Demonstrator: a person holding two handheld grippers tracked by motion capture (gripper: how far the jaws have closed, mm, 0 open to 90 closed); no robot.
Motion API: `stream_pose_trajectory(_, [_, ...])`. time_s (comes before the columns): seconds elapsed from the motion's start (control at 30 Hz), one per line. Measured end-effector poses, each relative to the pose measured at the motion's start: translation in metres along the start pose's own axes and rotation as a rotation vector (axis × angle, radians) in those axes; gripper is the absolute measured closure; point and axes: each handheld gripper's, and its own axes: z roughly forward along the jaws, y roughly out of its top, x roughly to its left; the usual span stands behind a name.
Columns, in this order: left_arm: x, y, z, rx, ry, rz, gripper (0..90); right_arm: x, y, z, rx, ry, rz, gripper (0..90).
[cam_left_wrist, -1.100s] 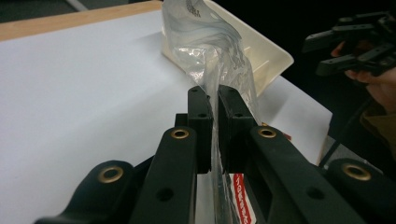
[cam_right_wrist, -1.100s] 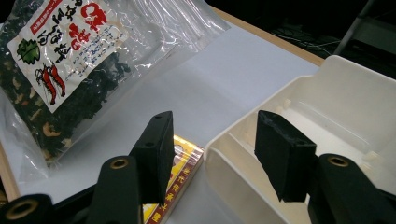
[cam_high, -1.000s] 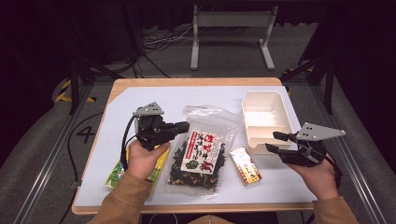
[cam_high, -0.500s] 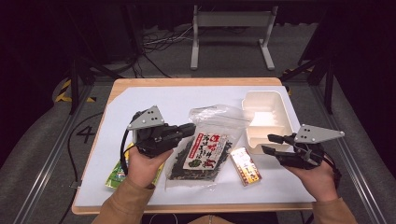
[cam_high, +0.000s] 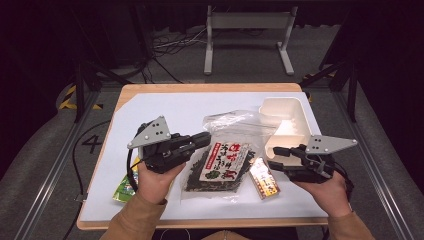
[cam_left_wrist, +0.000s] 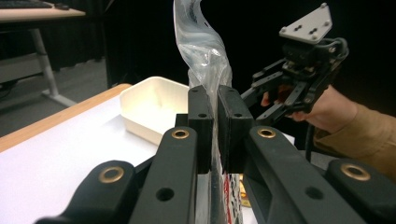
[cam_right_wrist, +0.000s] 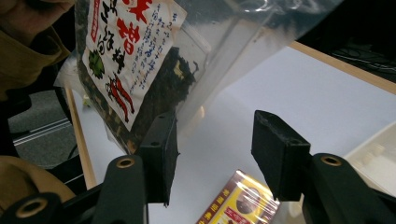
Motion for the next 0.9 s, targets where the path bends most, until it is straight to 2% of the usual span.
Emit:
stream_pose_trajectory(0.3, [-0.003, -0.002, 0.001, -0.028, -0.03, 0.016, 85.5, 0.006, 0.003, 0.02, -0.025, 0.106, 0.034, 50.1])
stream_pose_trajectory(0.37, [-0.003, -0.002, 0.001, -0.035, -0.04, 0.01, 85.4, 0.006, 0.003, 0.024, -0.032, 0.131, 0.056, 50.3])
stream_pose_trajectory(0.47, [-0.003, -0.003, -0.001, -0.048, -0.043, 0.01, 85.4, 0.003, 0.003, 0.027, -0.055, 0.178, 0.114, 51.9])
stream_pose_trajectory(0.6, [-0.004, -0.004, 0.0, -0.05, -0.046, 0.01, 85.4, 0.002, 0.002, 0.031, -0.06, 0.186, 0.134, 55.8])
stream_pose_trajectory(0.67, [-0.004, -0.004, 0.001, -0.044, -0.047, 0.018, 85.4, 0.003, 0.002, 0.032, -0.053, 0.179, 0.128, 60.2])
stream_pose_trajectory(0.8, [-0.003, -0.005, 0.0, -0.037, -0.019, 0.026, 85.2, 0.004, 0.002, 0.032, -0.056, 0.187, 0.133, 70.9])
stream_pose_trajectory(0.9, [-0.003, -0.005, 0.0, -0.043, -0.016, 0.02, 85.1, 0.004, 0.003, 0.03, -0.07, 0.196, 0.142, 74.9])
